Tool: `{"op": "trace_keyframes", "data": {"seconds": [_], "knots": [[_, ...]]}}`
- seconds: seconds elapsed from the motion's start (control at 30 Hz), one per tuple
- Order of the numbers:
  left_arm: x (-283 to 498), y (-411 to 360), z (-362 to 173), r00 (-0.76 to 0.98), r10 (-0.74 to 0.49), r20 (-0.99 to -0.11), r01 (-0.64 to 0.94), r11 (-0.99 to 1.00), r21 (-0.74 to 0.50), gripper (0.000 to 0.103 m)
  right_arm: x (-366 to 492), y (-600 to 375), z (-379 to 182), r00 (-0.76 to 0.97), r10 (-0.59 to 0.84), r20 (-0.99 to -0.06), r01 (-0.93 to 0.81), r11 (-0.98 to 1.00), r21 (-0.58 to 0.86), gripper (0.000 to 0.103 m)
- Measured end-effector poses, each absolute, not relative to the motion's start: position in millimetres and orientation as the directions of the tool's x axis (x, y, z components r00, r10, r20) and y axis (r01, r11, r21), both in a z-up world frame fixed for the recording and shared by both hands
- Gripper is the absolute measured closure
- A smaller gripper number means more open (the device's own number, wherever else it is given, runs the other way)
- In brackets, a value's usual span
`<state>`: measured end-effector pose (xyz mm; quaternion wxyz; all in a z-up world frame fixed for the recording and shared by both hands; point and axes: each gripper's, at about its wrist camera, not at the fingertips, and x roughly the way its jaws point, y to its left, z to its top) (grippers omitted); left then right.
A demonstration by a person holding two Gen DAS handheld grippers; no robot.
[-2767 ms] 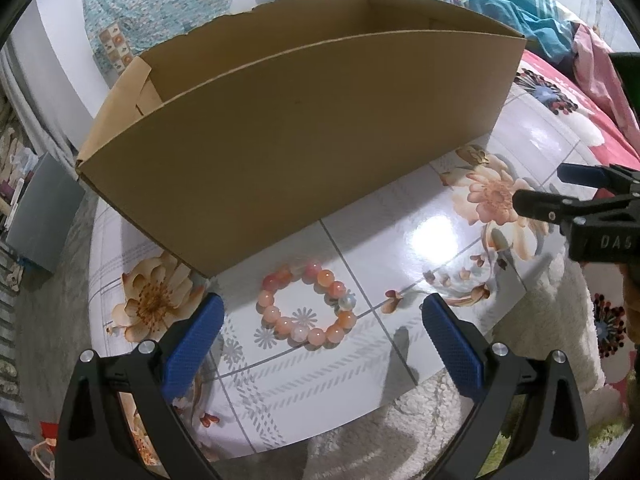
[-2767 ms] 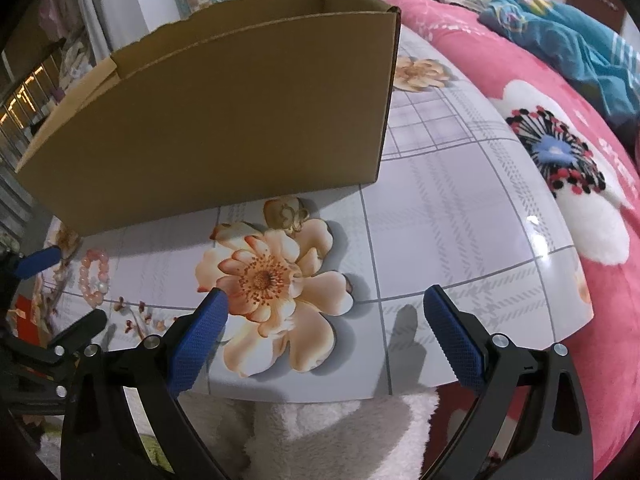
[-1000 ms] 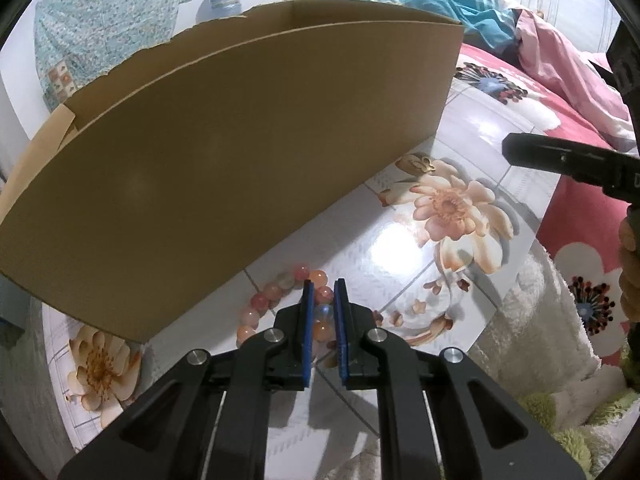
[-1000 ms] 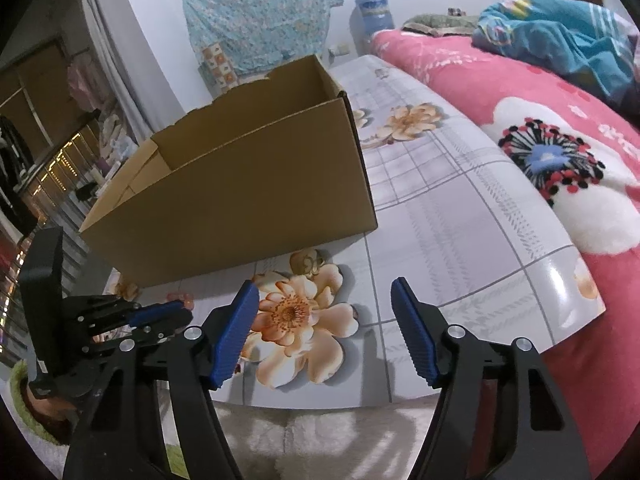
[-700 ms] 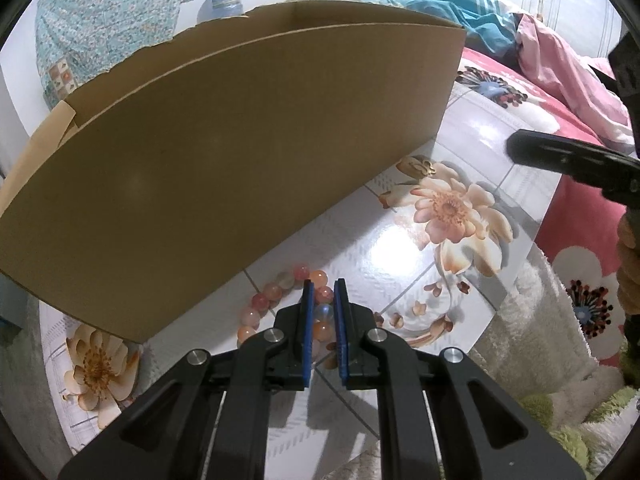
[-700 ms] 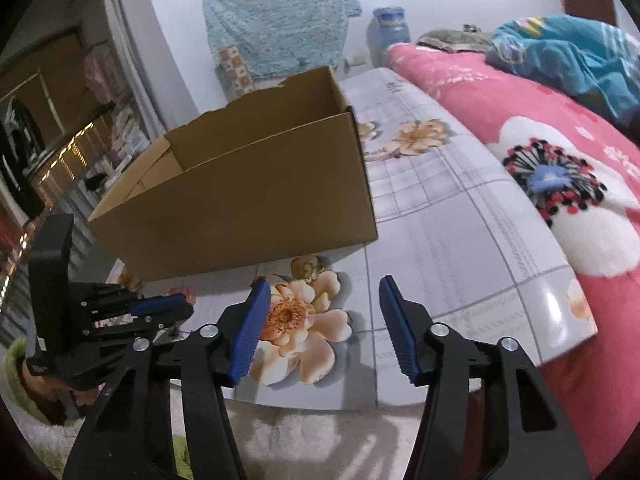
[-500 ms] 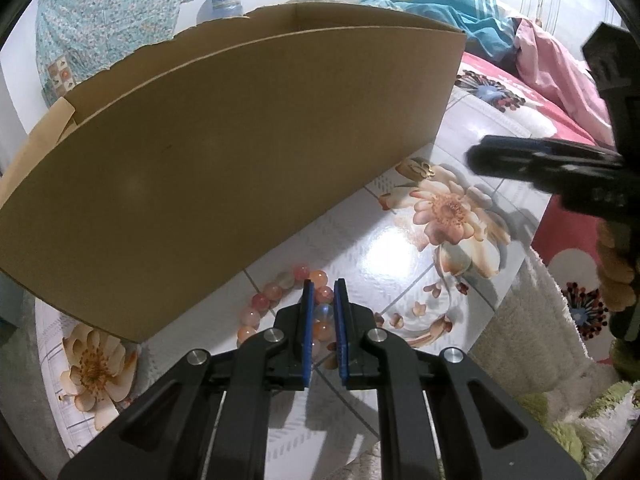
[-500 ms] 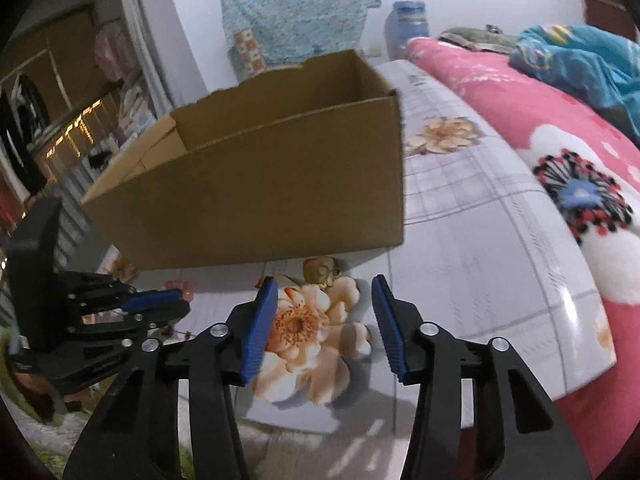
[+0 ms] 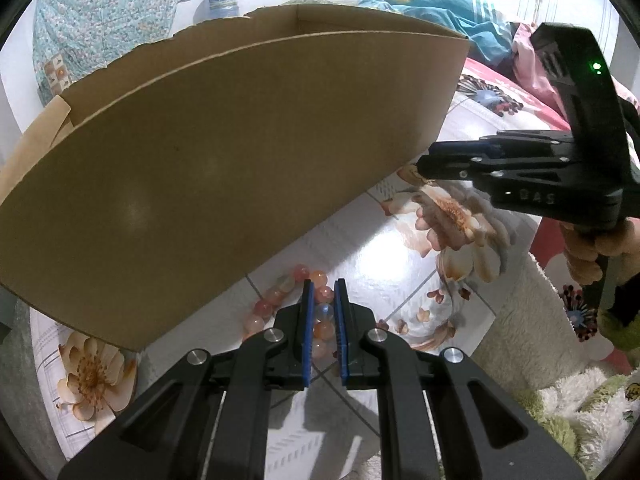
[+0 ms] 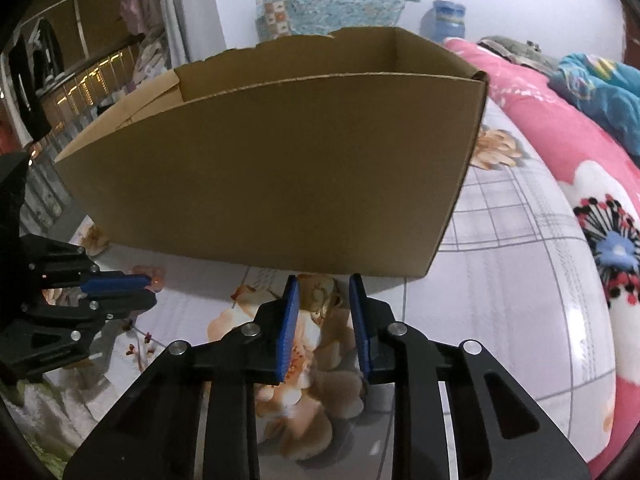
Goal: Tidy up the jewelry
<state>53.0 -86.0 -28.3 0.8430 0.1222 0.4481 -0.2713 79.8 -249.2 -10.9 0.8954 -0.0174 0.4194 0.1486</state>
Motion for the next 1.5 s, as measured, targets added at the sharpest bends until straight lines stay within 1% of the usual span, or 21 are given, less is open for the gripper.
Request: {"op": "trace_keyframes", "data": {"seconds": [0.03,0.07,0.13,0.3,0.43,0.5,0.63,0.93,1.0,1.23,1.27,1.5], "knots": [[53,-86,-28,0.452,-0.348,-0.822,0.567,0.823,-0.037,0.094,80,-248,-13,0.599,0.249,-0.761,-0.285,0.954,0.088,0.08],[53,-86,-28,0.452,-0.349,-0.821,0.567,0.823,-0.037,0.094,81,-247,-15,0.589,0.245,-0.77,-0.289,0.954,0.082,0.085],[53,-86,-28,0.452,-0.348,-0.822,0.567,0.823,-0.037,0.094,82,-246,-14,0.584,0.239,-0.775,-0.293,0.953,0.073,0.089],[53,-86,-29,0.452,-0.348,-0.821,0.566,0.823,-0.037,0.094,78,-244,-12,0.575,0.228,-0.786,-0.277,0.958,0.075,0.09],[53,-86,-29,0.453,-0.347,-0.821,0.566,0.824,-0.036,0.094,74,-246,-11,0.567,0.234,-0.79,-0.241,0.964,0.112,0.09],[53,-85,-28,0.454,-0.349,-0.82,0.565,0.824,-0.038,0.094,70,-247,-12,0.564,0.243,-0.789,-0.213,0.966,0.146,0.09],[53,-86,-28,0.454,-0.349,-0.82,0.565,0.824,-0.038,0.094,65,-261,-12,0.557,0.299,-0.775,-0.144,0.954,0.264,0.09],[53,-85,-28,0.459,-0.357,-0.814,0.561,0.827,-0.046,0.094,56,-300,-12,0.557,0.475,-0.682,-0.034,0.833,0.552,0.09],[53,-83,-28,0.458,-0.362,-0.812,0.56,0.827,-0.052,0.094,54,-307,-13,0.562,0.496,-0.662,-0.02,0.808,0.588,0.09],[47,-71,-13,0.48,-0.393,-0.784,0.563,0.824,-0.068,0.094,41,-313,2,0.596,0.505,-0.624,-0.049,0.799,0.6,0.09],[45,-69,-8,0.484,-0.399,-0.779,0.562,0.824,-0.073,0.094,41,-325,8,0.6,0.508,-0.618,-0.055,0.797,0.602,0.09],[35,-54,33,0.507,-0.474,-0.72,0.566,0.813,-0.136,0.094,44,-322,47,0.65,0.517,-0.556,-0.131,0.797,0.589,0.09]]}}
